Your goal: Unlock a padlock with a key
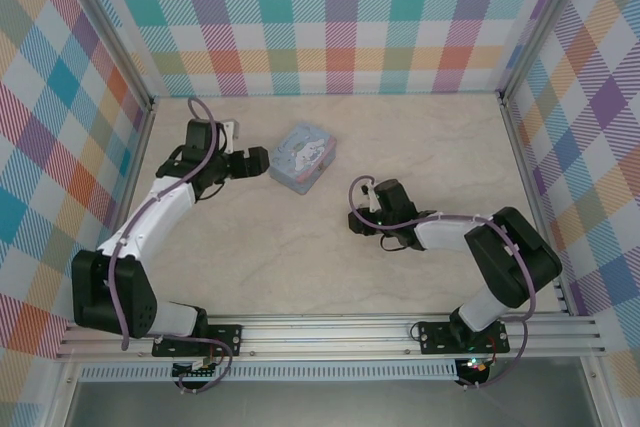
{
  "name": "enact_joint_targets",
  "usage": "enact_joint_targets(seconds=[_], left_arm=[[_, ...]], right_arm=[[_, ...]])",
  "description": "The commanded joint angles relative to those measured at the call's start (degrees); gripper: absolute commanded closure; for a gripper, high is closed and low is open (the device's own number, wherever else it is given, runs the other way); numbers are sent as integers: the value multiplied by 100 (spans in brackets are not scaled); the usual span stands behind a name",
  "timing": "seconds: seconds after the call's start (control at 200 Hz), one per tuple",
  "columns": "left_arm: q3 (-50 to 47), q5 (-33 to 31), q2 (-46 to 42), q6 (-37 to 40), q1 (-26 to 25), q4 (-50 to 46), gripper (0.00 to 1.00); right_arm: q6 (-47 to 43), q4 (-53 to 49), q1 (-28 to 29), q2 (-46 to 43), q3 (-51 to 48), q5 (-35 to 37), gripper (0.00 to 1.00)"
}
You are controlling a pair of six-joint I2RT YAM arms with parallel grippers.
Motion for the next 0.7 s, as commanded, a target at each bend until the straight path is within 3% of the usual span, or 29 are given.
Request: enact_joint_targets(seconds=[0.0, 0.17, 0.335, 0.485, 0.625, 0.695], left_arm=[[-250, -170, -413, -160, 68, 303, 1], [-664, -556, -933, -367, 94, 501, 0], [-1142, -1058, -1394, -714, 138, 997, 0], [-1641, -1478, -1688, -1119, 156, 1282, 0], [-2166, -1962, -1862, -1289, 148, 1466, 0], [-2447, -2343, -1994, -1269, 148, 1531, 0]], right_arm=[[-111, -80, -97, -445, -6, 110, 54], [-189, -551, -413, -1004, 79, 124, 42], [248, -624, -1073, -1499, -3, -12, 33], [605, -577, -1651, -1908, -155, 0, 17], [673, -537, -2121, -2341, -357, 316, 0], [470, -586, -2291, -2548, -409, 546, 0]])
